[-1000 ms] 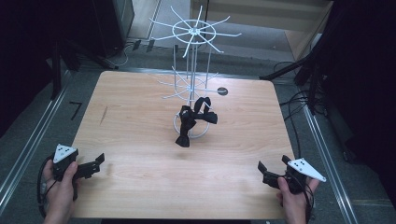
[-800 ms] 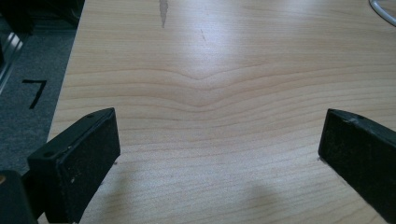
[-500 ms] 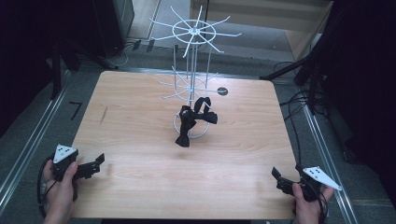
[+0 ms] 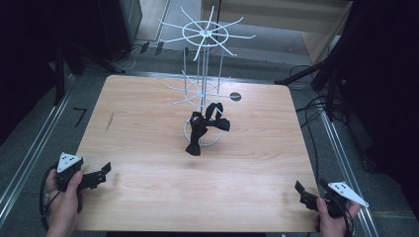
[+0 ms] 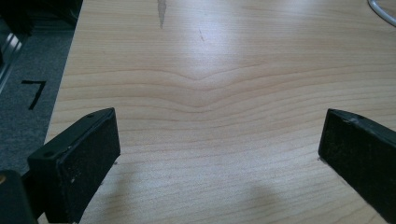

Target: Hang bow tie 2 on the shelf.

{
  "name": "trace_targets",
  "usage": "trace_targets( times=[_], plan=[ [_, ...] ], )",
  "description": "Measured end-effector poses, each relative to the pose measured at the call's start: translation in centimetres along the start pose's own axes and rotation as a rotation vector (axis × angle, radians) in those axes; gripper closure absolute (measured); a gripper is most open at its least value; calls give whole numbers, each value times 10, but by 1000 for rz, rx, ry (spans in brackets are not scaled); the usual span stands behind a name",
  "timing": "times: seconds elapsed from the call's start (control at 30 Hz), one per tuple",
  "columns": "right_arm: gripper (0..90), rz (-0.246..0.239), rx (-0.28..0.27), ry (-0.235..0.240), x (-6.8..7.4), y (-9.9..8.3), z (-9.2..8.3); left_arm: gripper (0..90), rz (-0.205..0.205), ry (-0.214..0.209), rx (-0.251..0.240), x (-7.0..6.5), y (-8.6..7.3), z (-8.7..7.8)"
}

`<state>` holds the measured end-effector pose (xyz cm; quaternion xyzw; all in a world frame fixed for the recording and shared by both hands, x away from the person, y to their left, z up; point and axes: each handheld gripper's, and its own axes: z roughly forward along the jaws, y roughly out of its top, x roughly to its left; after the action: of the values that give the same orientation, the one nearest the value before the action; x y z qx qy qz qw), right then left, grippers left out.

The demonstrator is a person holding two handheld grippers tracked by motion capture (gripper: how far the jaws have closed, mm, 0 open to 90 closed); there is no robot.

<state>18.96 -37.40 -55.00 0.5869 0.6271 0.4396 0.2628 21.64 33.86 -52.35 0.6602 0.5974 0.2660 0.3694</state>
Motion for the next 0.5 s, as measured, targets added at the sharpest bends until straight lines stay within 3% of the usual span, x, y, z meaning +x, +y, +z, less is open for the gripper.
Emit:
trace_targets(
  times=[0.17,0.5],
  plan=[
    [55,23,-3,-6,-4,0,2,0,6,2,3,-1,0,0],
    [57,9,6,10,1,0,3,0,3,12,2,-2,-1,-1]
  ],
)
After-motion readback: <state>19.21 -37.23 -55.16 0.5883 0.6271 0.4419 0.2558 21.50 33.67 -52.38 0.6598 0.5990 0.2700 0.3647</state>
